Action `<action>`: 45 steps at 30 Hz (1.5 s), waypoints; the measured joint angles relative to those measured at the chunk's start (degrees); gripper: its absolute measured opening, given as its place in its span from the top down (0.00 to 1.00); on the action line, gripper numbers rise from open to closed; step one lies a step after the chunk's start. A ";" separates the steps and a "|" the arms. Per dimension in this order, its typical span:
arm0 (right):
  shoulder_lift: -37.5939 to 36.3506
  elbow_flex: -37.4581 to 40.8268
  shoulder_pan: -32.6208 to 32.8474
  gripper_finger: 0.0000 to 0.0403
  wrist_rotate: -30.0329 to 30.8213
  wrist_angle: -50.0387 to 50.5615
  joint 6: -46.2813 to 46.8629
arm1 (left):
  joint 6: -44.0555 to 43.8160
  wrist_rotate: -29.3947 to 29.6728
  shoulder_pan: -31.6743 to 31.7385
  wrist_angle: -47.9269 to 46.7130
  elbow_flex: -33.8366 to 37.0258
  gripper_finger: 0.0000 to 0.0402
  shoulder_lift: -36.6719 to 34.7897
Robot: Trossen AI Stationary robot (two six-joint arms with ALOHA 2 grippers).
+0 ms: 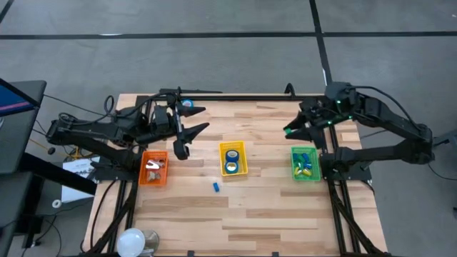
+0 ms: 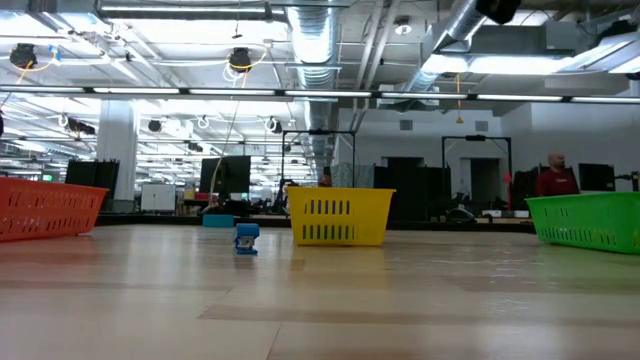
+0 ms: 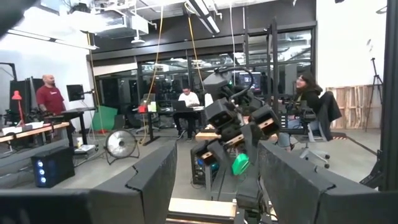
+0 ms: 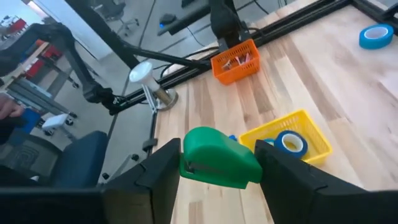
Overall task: Pick and place Stapler, Stapler remover, tape
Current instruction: Put the green stapler into the green basket
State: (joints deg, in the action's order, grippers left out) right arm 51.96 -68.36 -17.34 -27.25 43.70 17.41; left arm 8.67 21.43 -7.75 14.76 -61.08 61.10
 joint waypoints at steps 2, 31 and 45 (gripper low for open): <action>-1.29 0.00 0.00 0.53 -0.22 2.00 -0.02 | 0.00 0.00 0.00 0.00 0.00 0.47 0.00; -6.30 7.82 0.06 0.54 14.10 37.41 -13.51 | 0.00 0.00 0.00 0.04 0.00 0.47 0.02; -1.82 21.31 0.07 0.53 14.29 36.05 -13.36 | 0.00 0.00 0.00 0.04 0.00 0.47 0.02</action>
State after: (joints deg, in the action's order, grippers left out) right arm 50.14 -47.05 -17.28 -12.97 79.75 4.05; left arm 8.67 21.43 -7.75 14.81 -61.08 61.12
